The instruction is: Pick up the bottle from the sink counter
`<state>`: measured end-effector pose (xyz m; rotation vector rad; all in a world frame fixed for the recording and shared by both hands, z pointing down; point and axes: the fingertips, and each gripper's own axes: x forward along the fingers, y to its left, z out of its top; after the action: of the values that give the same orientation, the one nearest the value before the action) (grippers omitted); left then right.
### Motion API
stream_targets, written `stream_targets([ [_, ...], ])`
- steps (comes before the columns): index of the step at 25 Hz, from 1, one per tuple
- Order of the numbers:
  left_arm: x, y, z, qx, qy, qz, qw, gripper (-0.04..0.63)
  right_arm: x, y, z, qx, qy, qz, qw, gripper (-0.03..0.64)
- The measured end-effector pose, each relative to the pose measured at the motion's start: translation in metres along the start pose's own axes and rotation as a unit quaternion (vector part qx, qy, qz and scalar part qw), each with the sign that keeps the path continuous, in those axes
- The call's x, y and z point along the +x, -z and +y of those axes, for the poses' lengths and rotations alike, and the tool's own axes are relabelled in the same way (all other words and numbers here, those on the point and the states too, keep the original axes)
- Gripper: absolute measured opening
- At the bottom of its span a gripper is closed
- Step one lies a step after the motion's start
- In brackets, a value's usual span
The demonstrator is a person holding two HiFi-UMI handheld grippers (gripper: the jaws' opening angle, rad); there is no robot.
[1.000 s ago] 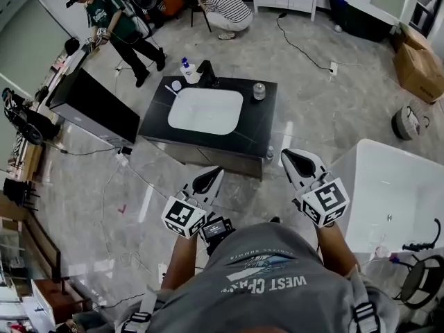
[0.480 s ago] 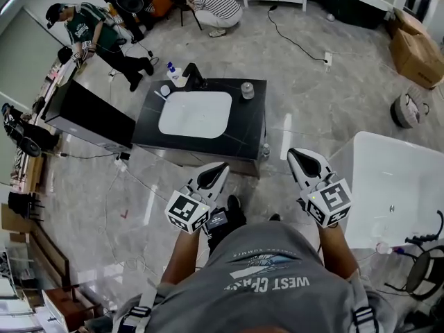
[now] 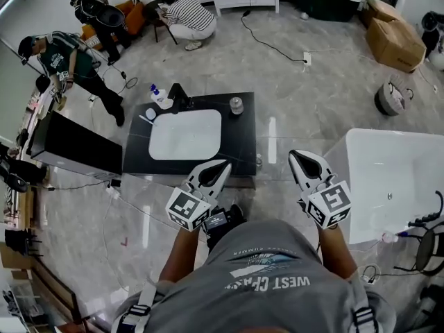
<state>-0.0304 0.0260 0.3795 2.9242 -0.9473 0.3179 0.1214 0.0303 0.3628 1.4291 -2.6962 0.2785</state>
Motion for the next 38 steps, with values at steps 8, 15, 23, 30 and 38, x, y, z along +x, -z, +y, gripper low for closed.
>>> stream_targets([
  [8, 0.005, -0.001, 0.049, -0.008, 0.039, -0.014, 0.9991, 0.002, 0.04, -0.015, 0.011, -0.012, 0.03, 0.012, 0.999, 0.002],
  [15, 0.007, 0.003, 0.086, -0.014, 0.073, -0.021, 0.997, 0.002, 0.072, -0.026, 0.02, -0.022, 0.06, 0.02, 0.998, 0.002],
  [23, 0.014, 0.007, 0.103, -0.019, 0.092, -0.025, 0.9953, 0.002, 0.082, -0.026, 0.022, -0.027, 0.075, 0.043, 0.996, 0.002],
  [30, 0.027, 0.012, 0.12, -0.028, 0.067, -0.011, 0.9973, 0.002, 0.117, -0.024, 0.004, -0.018, 0.037, 0.054, 0.998, 0.002],
  [38, 0.042, 0.013, 0.154, -0.042, -0.015, 0.01, 0.9989, 0.002, 0.171, -0.035, -0.024, -0.019, -0.047, 0.053, 0.997, 0.002],
])
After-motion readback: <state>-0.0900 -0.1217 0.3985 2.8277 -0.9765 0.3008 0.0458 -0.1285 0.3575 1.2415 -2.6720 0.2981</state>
